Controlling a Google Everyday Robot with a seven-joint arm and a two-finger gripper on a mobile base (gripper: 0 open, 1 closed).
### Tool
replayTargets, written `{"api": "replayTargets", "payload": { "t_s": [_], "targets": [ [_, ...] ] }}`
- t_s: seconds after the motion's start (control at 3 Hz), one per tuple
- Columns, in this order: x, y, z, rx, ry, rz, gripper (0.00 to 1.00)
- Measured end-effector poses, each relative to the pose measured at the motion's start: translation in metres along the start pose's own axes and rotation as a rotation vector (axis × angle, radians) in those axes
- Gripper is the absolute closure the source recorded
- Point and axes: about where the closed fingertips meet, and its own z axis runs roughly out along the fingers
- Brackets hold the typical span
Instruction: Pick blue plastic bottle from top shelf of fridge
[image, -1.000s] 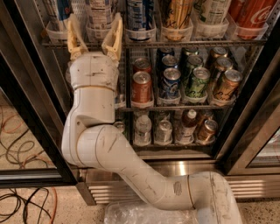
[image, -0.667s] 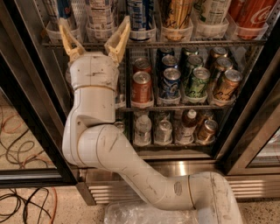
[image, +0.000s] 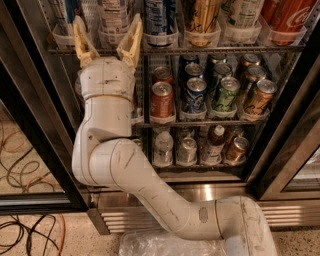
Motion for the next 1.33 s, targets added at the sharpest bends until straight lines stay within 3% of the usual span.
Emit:
{"api": "replayTargets", "payload": {
  "t_s": [0.67, 1.33],
  "targets": [
    [0.005, 0.011, 0.029, -0.009, -0.001, 0.015, 0.34],
    [0.006, 0.007, 0.048, 0.029, 0.007, 0.031, 0.34]
  ]
}}
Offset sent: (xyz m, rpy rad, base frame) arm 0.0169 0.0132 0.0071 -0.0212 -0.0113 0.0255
